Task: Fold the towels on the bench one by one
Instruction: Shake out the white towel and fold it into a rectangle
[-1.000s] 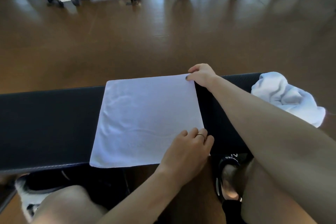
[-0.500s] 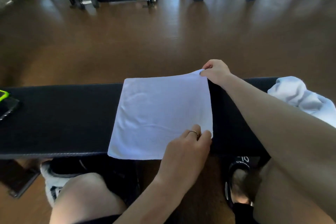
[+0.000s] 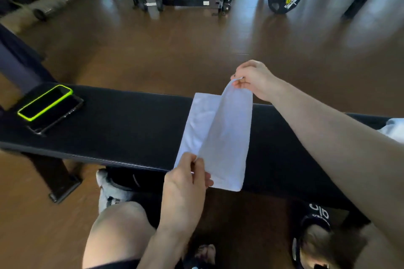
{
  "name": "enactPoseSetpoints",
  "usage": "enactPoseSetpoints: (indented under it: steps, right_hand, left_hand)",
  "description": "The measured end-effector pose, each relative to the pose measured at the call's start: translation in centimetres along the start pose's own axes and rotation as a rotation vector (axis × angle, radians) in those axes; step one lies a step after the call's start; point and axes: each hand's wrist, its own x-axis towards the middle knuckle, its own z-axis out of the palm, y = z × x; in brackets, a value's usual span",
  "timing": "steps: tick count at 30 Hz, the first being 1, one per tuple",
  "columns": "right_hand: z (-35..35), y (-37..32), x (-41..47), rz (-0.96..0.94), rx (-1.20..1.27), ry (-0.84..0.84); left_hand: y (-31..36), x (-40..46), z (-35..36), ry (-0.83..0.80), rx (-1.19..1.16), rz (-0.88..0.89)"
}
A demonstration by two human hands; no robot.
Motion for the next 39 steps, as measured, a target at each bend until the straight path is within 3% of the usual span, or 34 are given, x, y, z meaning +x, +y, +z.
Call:
enactPoseSetpoints:
  steps: [2,6,9,17,27,39]
  right_hand:
    - [2.0,0.6,1.1,-0.013,-0.192,-0.106]
    - [4.7,1.4,2.3,-0.130,-0.800,-0.167]
    - [6.1,2.0,2.5,-0.263,-0.954,-0.175]
    - [8.0,3.9,3.8,-0.200,-1.009,-0.136]
    - [8.3,2.9,5.5,-0.201,-1.069,-0.144]
    - [9.0,5.9,6.3,-0.022,-1.041,-0.075]
  left_hand:
    - [-0.7,0.2,-0.6,0.027,-0.014,-0.061]
    - [-1.8,0.6,-1.5,0.051,0.007,-0.145]
    - [-2.4,0.9,-1.9,0.054,0.044,-0.176]
    - [-3.3,1.6,-2.4,0.033,0.036,-0.288]
    - [-2.8,1.3,-3.1,0.020,0.074,-0.294]
    - [-5.1,1.8,-2.8,0.021,0.244,-0.284]
